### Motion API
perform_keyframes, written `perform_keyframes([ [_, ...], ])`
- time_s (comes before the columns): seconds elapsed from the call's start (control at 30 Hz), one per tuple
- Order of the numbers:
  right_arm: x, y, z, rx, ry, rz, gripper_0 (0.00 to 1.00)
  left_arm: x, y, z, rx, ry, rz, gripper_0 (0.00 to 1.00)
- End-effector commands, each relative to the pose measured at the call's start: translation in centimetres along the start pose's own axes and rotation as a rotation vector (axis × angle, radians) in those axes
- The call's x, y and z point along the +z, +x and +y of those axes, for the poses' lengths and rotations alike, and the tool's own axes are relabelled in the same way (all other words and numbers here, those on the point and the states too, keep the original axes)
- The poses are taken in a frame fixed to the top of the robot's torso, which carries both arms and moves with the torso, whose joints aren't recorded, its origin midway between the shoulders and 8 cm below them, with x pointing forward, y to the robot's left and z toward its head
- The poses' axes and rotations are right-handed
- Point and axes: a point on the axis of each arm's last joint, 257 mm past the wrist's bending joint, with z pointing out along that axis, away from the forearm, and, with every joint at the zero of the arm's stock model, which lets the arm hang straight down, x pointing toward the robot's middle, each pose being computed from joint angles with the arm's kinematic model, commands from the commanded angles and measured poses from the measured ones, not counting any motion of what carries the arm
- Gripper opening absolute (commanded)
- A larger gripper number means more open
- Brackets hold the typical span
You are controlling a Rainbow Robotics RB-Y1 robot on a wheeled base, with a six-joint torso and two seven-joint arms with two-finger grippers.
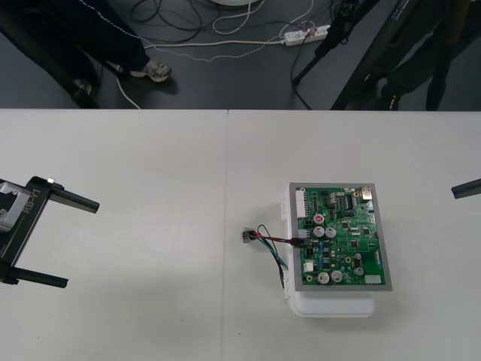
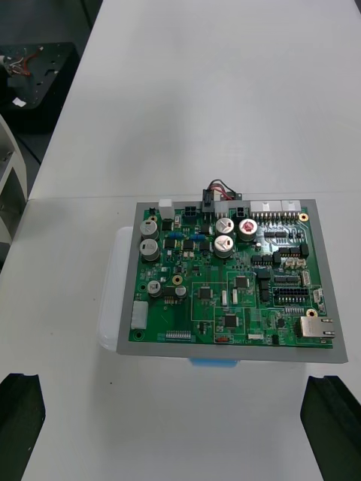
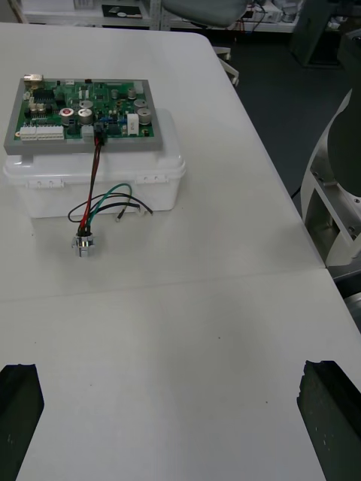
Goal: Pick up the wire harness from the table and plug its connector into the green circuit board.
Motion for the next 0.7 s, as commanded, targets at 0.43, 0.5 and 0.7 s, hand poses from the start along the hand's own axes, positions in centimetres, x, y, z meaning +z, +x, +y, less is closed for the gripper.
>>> perform_keyframes([
  [0.43,0.8,-0.1,2.2,0.016,-0.03,-0.025,1.0,-1.1,0.1,-1.4,-0.039,0.045,0.046,1.0],
  [0.5,0.8,-0.1,2.2,0.016,-0.03,-0.028,1.0,-1.1,0.1,-1.4,-0.039,0.045,0.046,1.0],
  [0.7,1.0,-0.1,2.3,0.016,-0.03,-0.032,1.0,-1.1,0.1,-1.4,-0.039,0.045,0.046,1.0],
])
